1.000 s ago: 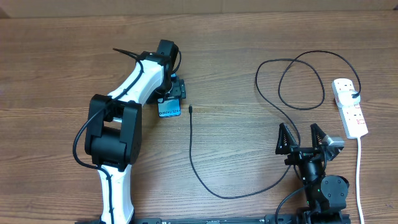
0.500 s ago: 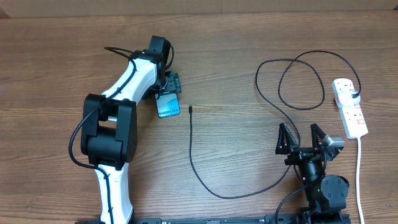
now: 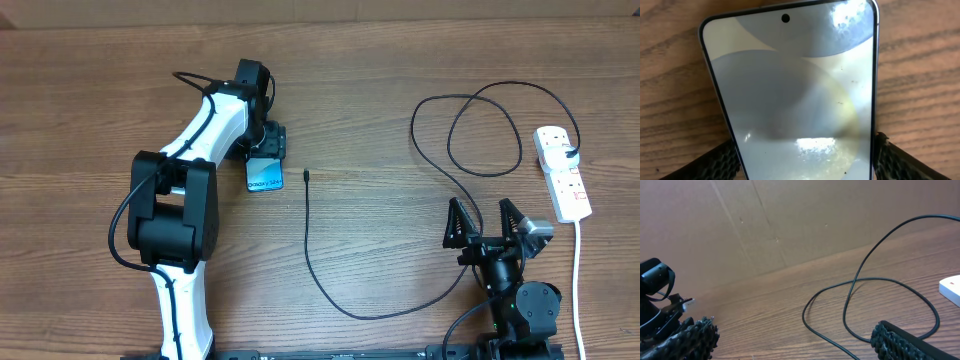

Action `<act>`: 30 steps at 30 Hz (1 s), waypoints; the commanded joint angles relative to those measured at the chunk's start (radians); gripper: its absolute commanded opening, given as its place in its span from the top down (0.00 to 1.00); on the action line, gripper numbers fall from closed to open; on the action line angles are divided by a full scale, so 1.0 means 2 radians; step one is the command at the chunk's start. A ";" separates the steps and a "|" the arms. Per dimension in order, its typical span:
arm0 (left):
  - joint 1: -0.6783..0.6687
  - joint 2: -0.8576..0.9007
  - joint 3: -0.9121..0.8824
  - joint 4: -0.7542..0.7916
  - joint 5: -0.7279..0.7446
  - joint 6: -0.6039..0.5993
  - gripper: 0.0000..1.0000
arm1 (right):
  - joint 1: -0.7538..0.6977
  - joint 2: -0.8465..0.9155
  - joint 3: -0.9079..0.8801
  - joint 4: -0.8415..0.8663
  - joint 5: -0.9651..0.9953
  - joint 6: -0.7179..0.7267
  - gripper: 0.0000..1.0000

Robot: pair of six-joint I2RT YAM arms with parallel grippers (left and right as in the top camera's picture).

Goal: Plug charger to phone and switch on socket
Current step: 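Lift the phone upright with the left gripper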

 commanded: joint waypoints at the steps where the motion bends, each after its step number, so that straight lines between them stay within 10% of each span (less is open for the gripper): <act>1: 0.000 0.034 -0.022 -0.021 0.042 0.040 0.22 | -0.002 -0.005 -0.005 0.003 0.001 -0.002 0.00; 11: 0.000 0.034 -0.022 0.008 0.000 -0.037 0.13 | -0.002 -0.005 -0.005 0.003 0.001 -0.002 0.00; 16: -0.001 0.034 -0.022 0.002 0.000 -0.076 0.28 | -0.002 -0.006 -0.005 0.003 0.001 -0.002 0.00; 30: -0.001 0.034 -0.022 -0.006 0.001 -0.092 0.30 | -0.002 -0.005 -0.005 0.003 0.001 -0.002 0.00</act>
